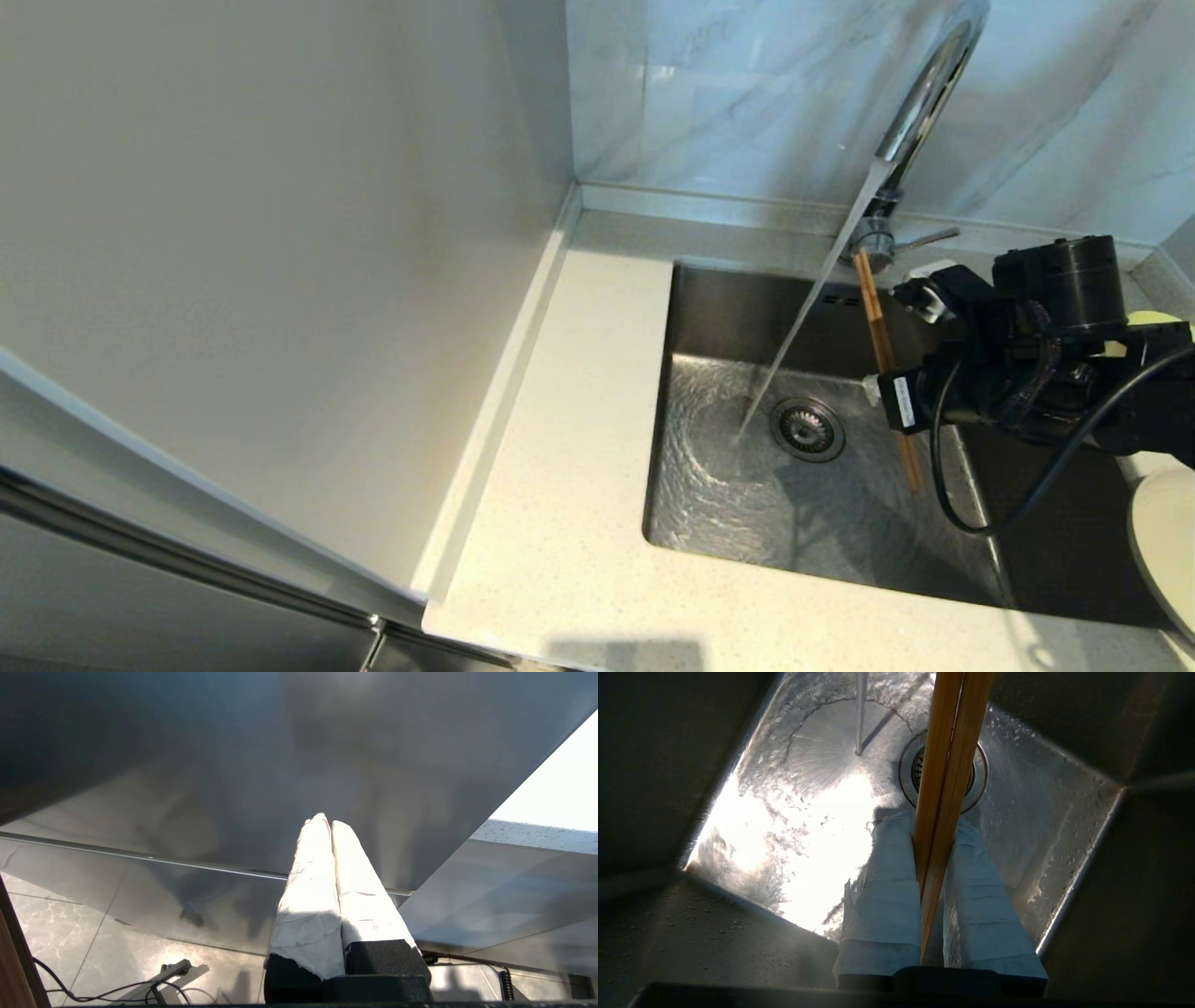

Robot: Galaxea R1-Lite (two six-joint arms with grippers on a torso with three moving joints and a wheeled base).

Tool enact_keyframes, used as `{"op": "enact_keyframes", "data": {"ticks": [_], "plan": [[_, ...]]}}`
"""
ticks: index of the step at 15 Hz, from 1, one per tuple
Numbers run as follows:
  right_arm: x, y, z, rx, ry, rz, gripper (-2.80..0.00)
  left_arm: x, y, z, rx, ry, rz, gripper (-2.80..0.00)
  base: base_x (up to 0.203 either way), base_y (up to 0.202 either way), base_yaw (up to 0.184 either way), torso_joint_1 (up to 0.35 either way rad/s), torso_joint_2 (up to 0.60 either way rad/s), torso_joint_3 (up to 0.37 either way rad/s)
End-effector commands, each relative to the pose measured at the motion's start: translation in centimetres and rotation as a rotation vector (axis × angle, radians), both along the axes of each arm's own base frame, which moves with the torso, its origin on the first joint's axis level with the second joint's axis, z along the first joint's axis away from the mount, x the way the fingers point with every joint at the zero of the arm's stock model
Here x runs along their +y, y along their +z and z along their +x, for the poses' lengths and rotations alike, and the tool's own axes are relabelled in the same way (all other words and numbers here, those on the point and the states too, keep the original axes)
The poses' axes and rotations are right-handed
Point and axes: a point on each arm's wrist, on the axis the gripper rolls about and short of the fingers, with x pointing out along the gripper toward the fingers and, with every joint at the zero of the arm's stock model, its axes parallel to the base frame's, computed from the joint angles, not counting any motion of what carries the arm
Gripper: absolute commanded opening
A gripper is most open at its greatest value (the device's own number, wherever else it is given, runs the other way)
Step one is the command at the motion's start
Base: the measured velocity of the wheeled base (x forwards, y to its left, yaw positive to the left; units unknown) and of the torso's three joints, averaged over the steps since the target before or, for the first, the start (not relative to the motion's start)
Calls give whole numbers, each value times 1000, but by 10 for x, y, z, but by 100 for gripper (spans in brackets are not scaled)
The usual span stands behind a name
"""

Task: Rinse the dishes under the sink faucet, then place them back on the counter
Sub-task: Rinse the chopsticks

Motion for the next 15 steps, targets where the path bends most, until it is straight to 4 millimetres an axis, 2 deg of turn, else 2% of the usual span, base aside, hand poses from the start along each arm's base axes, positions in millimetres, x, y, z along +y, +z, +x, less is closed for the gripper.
{"op": "enact_keyframes", "data": {"ticks": [1, 15], "plan": [[5, 1, 0, -4, 12, -2, -280, 0, 0, 0, 0, 0, 0, -280, 0, 0, 0, 0, 0, 0], [14, -8, 10, -12, 10, -10, -280, 0, 0, 0, 0, 0, 0, -280, 0, 0, 0, 0, 0, 0]]}}
